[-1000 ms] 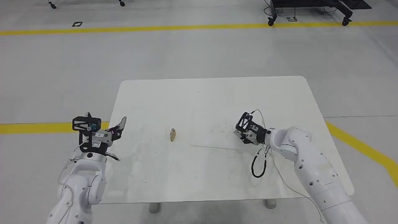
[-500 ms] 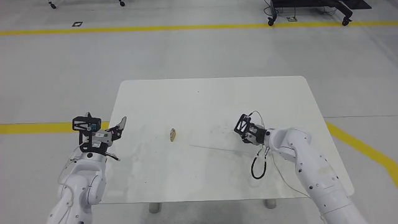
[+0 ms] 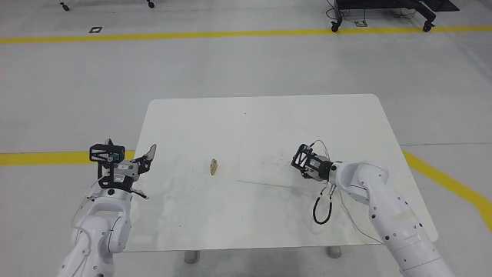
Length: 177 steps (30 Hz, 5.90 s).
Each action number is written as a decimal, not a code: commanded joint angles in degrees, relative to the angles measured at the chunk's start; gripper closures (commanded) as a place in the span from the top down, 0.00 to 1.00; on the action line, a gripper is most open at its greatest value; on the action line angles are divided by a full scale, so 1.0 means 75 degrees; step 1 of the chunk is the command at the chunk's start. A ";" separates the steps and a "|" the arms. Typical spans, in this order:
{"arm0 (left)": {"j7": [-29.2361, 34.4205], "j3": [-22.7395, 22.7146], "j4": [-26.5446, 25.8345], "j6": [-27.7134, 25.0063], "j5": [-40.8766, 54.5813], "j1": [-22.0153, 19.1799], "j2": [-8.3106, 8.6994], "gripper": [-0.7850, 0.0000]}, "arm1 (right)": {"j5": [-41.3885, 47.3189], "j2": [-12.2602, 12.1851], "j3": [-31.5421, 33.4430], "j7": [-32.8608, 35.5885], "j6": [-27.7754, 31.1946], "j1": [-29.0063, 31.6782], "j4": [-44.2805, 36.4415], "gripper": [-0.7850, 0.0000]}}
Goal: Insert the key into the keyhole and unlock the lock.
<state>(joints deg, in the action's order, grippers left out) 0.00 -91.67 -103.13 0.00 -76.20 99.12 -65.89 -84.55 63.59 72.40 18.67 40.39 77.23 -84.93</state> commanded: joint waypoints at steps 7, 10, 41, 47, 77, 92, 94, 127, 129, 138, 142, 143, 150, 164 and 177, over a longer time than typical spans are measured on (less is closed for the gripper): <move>0.0000 0.0000 0.0000 0.0000 0.0000 0.0000 0.0000 1.00 | 0.0000 0.0000 0.0000 0.0000 0.0000 0.0000 0.0000 0.00; -0.0040 0.0172 -0.0471 -0.0282 0.0159 -0.0093 -0.0020 1.00 | 0.0000 0.0000 0.0000 0.0000 0.0000 0.0000 0.0000 0.00; 0.2487 0.6520 0.3290 -0.1518 -0.2638 -0.5067 -0.1133 1.00 | 0.0000 0.0000 0.0000 0.0000 0.0000 0.0000 0.0000 0.00; 0.2518 0.6829 0.3916 -0.1303 -0.2716 -0.5317 -0.1347 1.00 | 0.0000 0.0000 0.0000 0.0000 0.0000 0.0000 0.0000 0.00; 0.1931 0.6744 0.4690 -0.0983 -0.2736 -0.5509 -0.1772 1.00 | 0.1774 -0.0177 0.1230 -0.1009 0.0129 0.0828 -0.0912 0.00; 0.1931 0.4616 0.1093 -0.1220 -0.3544 -0.3999 -0.1065 1.00 | 0.2504 -0.0251 0.1365 -0.1058 0.1242 0.0902 -0.0895 0.00; 0.1931 0.4616 0.1093 -0.1220 -0.3544 -0.3999 -0.1065 1.00 | 0.2504 -0.0251 0.1365 -0.1058 0.1242 0.0902 -0.0895 0.00; 0.3126 0.3921 0.4838 -0.7359 1.0369 -0.4715 -0.1025 1.00 | 0.9469 0.0182 -0.0101 0.0573 -0.0665 -0.0590 0.0434 0.00; 0.4321 0.4251 0.5053 -0.7135 1.1743 -0.4956 -0.1012 1.00 | 1.0235 0.0243 -0.0350 0.0799 -0.0469 -0.0724 0.0687 0.00; 0.6391 0.4725 0.5834 -0.7010 1.3427 -0.5663 -0.1045 0.44 | 1.1623 0.0421 -0.1001 0.1720 -0.0289 -0.1590 0.1573 0.00; 0.6169 0.4803 0.6078 -0.7211 1.2753 -0.5848 -0.1081 0.48 | 1.2264 0.0476 -0.1160 0.2092 -0.0104 -0.1807 0.1748 0.00; 0.6047 0.4824 0.6105 -0.7230 1.2629 -0.5867 -0.1096 0.48 | 1.2397 0.0486 -0.1195 0.2200 -0.0065 -0.1849 0.1790 0.00; 0.5627 0.4947 0.6222 -0.7242 1.2223 -0.5944 -0.1161 0.45 | 1.2693 0.0576 -0.1515 0.2571 -0.0028 -0.2091 0.2083 0.00; 0.5242 0.5076 0.6423 -0.7242 1.1583 -0.6075 -0.1210 0.07 | 1.3007 0.0692 -0.1757 0.2846 0.0172 -0.2407 0.2635 0.00; 0.5110 0.5069 0.6433 -0.7325 1.1620 -0.6057 -0.1207 0.00 | 1.2826 0.0689 -0.1752 0.3118 0.0326 -0.2495 0.2755 0.00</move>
<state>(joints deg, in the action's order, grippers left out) 38.28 -53.69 -54.83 -54.90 10.82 53.65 -74.95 11.92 68.79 59.26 41.70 42.57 58.54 -64.19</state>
